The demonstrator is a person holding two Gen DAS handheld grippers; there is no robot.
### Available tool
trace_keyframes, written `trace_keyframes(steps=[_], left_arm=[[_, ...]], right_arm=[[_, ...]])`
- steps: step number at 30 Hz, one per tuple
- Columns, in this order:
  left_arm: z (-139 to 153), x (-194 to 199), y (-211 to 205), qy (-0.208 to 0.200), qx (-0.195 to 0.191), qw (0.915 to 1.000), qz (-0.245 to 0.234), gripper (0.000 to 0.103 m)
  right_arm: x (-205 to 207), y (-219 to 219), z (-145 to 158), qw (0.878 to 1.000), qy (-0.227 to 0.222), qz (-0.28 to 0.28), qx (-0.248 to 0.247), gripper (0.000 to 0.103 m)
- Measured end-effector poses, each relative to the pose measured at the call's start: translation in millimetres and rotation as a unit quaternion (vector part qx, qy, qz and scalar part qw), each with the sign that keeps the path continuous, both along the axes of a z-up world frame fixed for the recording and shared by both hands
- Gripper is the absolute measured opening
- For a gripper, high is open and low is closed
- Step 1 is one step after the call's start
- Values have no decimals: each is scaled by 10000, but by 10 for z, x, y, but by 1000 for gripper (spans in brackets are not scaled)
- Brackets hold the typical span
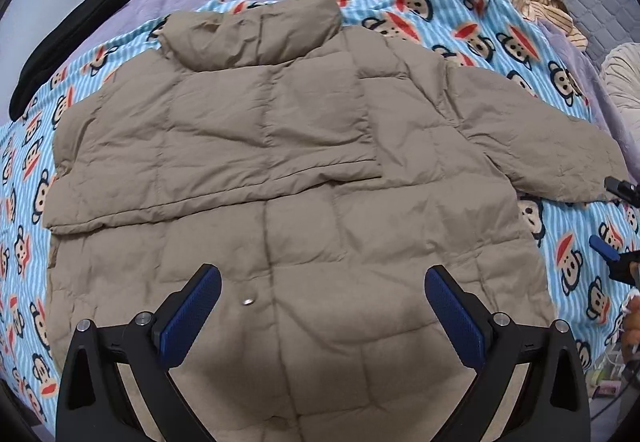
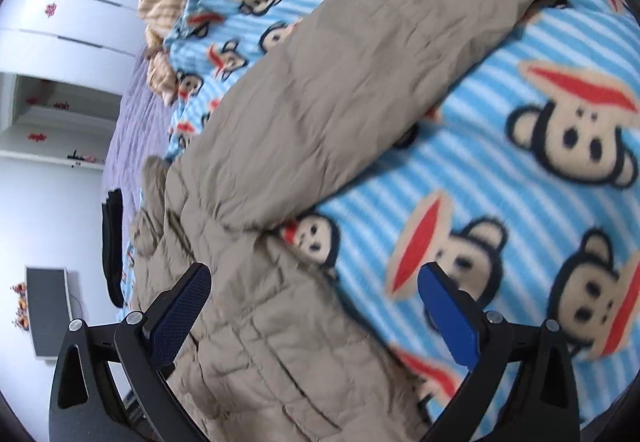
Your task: Fold large clothes
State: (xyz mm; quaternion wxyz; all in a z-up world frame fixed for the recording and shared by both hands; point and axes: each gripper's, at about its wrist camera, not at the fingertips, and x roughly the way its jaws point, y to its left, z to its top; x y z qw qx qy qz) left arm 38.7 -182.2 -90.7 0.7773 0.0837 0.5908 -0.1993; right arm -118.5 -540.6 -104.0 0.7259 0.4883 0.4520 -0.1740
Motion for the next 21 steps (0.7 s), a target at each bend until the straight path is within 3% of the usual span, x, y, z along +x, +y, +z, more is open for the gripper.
trace_keyframes(steps=[7, 11, 17, 19, 20, 21], left_arm=[[-34, 52, -389, 17, 84, 9999, -118, 102], [-37, 102, -463, -19, 138, 9998, -143, 102], [-46, 159, -519, -138, 336, 9992, -151, 102], [-65, 192, -513, -83, 338, 9993, -103, 102], [-67, 205, -497, -57, 303, 9995, -72, 102], [-62, 220, -487, -46, 254, 9997, -30, 102]], right_arm=[[-109, -983, -32, 9938, -360, -1047, -44, 103], [-124, -1277, -157, 9862, -624, -1504, 298, 103], [157, -1433, -150, 9797, -1305, -1416, 550, 100], [218, -1442, -168, 9788, -1335, -1409, 659, 90], [252, -1461, -213, 9774, -1329, -1427, 818, 74], [285, -1463, -265, 9762, -1291, -1458, 959, 51]])
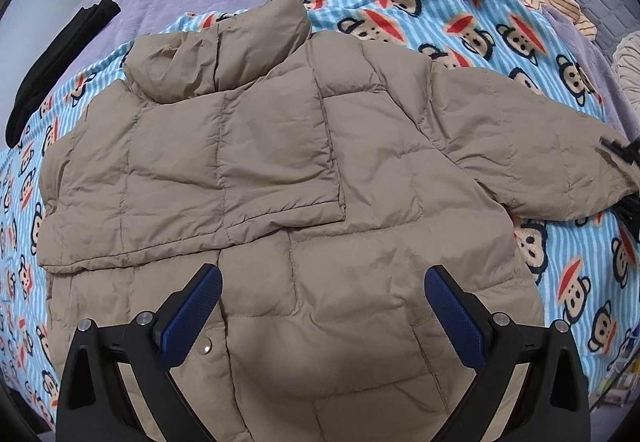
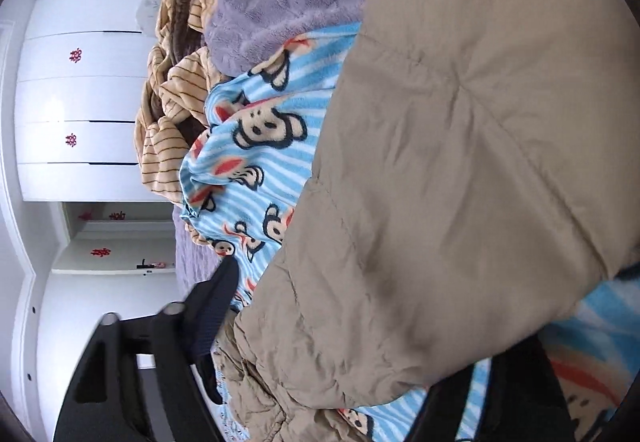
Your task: Fold large clothes
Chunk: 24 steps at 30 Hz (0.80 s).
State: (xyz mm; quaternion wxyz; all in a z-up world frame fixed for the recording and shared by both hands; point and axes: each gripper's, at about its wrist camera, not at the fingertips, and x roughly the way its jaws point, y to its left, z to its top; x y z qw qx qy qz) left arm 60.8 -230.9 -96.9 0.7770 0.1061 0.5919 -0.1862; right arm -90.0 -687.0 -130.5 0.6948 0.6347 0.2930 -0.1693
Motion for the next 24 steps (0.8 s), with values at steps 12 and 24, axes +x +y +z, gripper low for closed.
trace_keyframes(steps=[12, 24], left_arm=[[205, 304, 528, -557, -77, 9974, 461, 102], [179, 780, 1646, -752, -216, 9898, 1191, 102]], right_arm=[[270, 137, 217, 9995, -211, 169, -142, 9], [1937, 2171, 1148, 9279, -584, 2947, -2210, 9]])
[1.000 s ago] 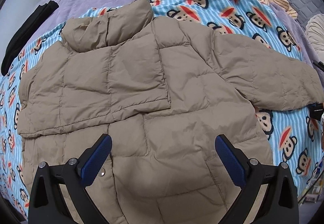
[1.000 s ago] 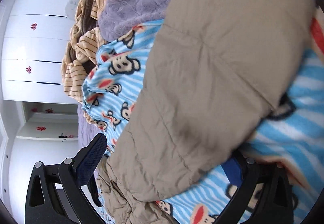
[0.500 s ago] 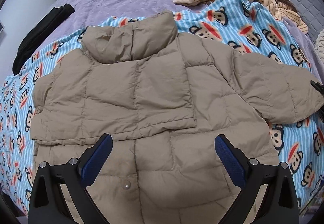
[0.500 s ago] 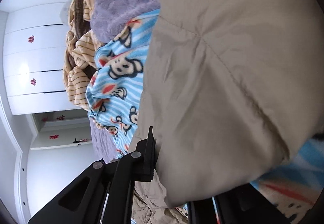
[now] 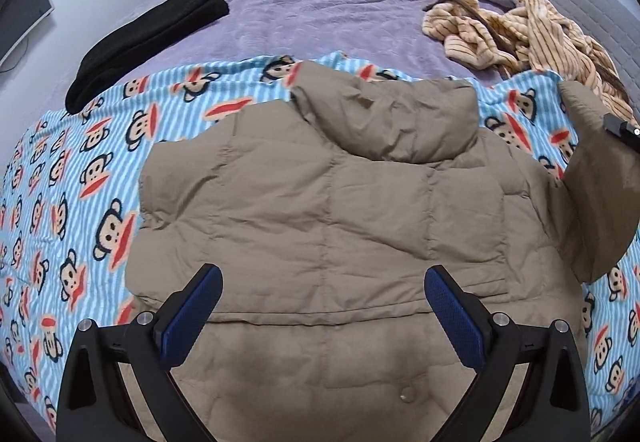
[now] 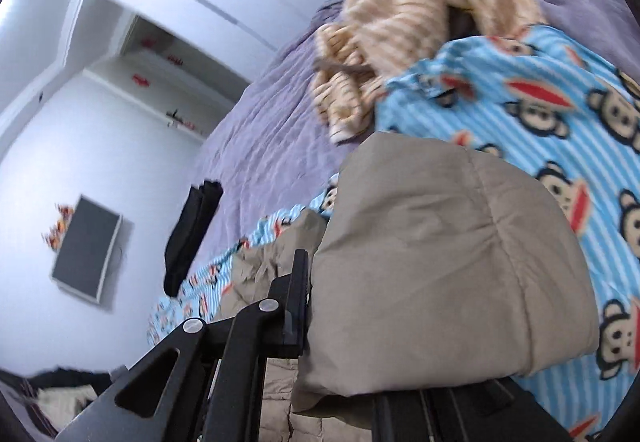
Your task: Fold large clothes
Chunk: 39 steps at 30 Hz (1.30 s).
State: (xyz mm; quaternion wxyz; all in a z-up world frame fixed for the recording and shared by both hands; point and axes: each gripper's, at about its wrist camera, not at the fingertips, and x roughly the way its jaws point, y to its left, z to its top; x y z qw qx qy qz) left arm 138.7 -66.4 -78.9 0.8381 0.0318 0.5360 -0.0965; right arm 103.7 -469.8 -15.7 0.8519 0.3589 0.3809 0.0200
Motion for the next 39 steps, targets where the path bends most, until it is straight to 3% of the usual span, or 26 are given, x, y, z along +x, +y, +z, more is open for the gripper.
trace_keyframes(steps=[3, 6, 10, 13, 16, 17, 19, 20, 21, 25, 26, 27, 29, 31, 34, 37, 39], left_arm=[[-90, 62, 231, 89, -44, 9997, 236, 102], [-165, 84, 361, 118, -73, 9994, 332, 102], [-286, 110, 424, 184, -157, 9991, 348, 102], [-387, 142, 351, 266, -243, 9989, 310, 102], [-449, 178, 230, 337, -334, 9986, 219, 102], [-453, 193, 196, 343, -386, 9985, 184, 102], [-431, 225, 166, 314, -500, 9982, 142, 102], [-413, 244, 153, 295, -557, 9979, 118, 102], [-399, 270, 157, 274, -618, 9977, 92, 102], [-380, 369, 270, 238, -835, 9961, 134, 102], [-375, 386, 316, 227, -895, 9956, 155, 102], [-369, 400, 367, 214, -965, 9949, 182, 102], [-353, 428, 478, 203, -1154, 9928, 232, 102], [-345, 465, 603, 208, -1380, 9898, 295, 102], [-376, 518, 783, 298, -1564, 9861, 485, 102], [-426, 551, 945, 482, -2093, 9745, 647, 102], [-475, 575, 997, 694, -2600, 9611, 623, 102]], right_arm=[[367, 768, -187, 9961, 256, 745, -392, 9], [557, 1303, -617, 9900, 696, 1141, -462, 9], [569, 1545, -1251, 9837, 1358, 1148, -267, 9], [515, 1510, -1489, 9813, 1591, 1068, -200, 9], [502, 1429, -1519, 9798, 1700, 1057, -32, 9], [485, 1394, -1478, 9789, 1747, 1057, 2, 13], [455, 1343, -1341, 9800, 1689, 1049, 49, 42], [401, 1305, -1244, 9821, 1570, 1037, 86, 72], [351, 1277, -1152, 9849, 1425, 975, 109, 79], [108, 832, -946, 9930, 1169, 84, 131, 78], [95, 717, -976, 9926, 1170, -147, 292, 66], [113, 617, -1024, 9908, 1228, -365, 443, 35], [207, 515, -1097, 9883, 1254, -568, 656, 14], [356, 658, -1002, 9931, 1061, -284, 409, 14], [557, 1221, -776, 9948, 656, 752, -217, 13], [630, 1863, -733, 9803, 580, 1769, -658, 13], [638, 2187, -856, 9682, 762, 2275, -707, 14]])
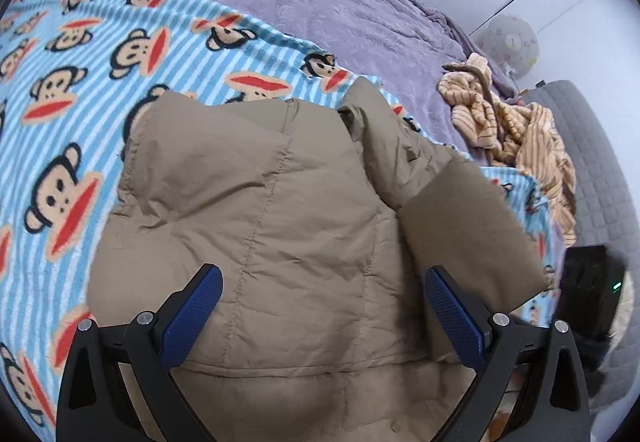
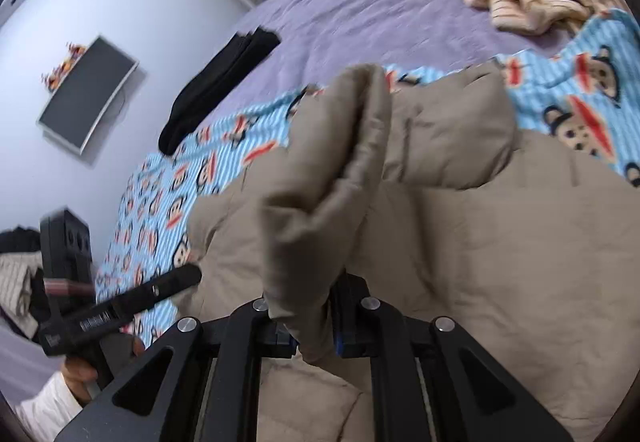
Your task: Fold large clothes
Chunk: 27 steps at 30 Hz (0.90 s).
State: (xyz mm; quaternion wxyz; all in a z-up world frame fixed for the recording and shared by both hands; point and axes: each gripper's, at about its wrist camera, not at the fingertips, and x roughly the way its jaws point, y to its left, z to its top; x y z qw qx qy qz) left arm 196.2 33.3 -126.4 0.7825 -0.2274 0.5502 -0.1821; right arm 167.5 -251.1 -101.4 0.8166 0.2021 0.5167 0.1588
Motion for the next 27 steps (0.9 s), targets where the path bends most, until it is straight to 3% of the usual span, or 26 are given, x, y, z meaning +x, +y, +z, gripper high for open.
trace_keyframes(steps=[2, 4, 6, 7, 9, 11, 13, 14, 15, 16, 17, 20, 24, 27], left_arm=[[-20, 21, -17, 73, -397, 9991, -93, 102], [-16, 37, -92, 39, -664, 9975, -250, 102], [-27, 59, -199, 54, -928, 9946, -459, 102], [-45, 69, -253, 96, -1038, 9930, -549, 102], [-93, 80, -364, 188, -1194, 9899, -739, 102], [-185, 102, -494, 301, -1085, 9894, -917, 102], [-315, 145, -632, 453, -693, 9909, -1062, 100], [-374, 156, -696, 503, -557, 9906, -1145, 85], [-435, 166, -777, 594, -366, 9899, -1236, 62], [-481, 179, -849, 690, -204, 9890, -1296, 49], [-524, 181, -899, 770, -137, 9881, -1322, 25], [-398, 155, -1002, 626, -45, 9901, -1259, 11], [40, 93, -936, -34, -267, 9927, -1175, 9], [108, 80, -827, -130, 52, 9935, -1128, 7]], right_arm=[[-29, 247, -189, 9983, 388, 388, -212, 17], [-123, 343, -275, 9958, 549, 567, -456, 29], [-270, 317, -255, 9954, 536, 592, -524, 53], [-347, 267, -229, 9957, 520, 541, -535, 56], [-549, 77, -155, 9964, 510, 322, -599, 56], [-764, -152, -113, 9961, 561, 34, -674, 56], [-994, -372, -103, 9946, 649, -238, -769, 42], [-1093, -466, -107, 9930, 731, -336, -860, 25], [-1172, -567, -126, 9910, 825, -414, -971, 20], [-1244, -638, -161, 9886, 911, -491, -1097, 20], [-1301, -700, -205, 9866, 988, -526, -1185, 20], [-1353, -831, -337, 9816, 1072, -557, -1481, 18], [-1192, -905, -331, 9739, 732, -592, -2064, 18], [-1082, -1060, -166, 9614, 345, -807, -2608, 18]])
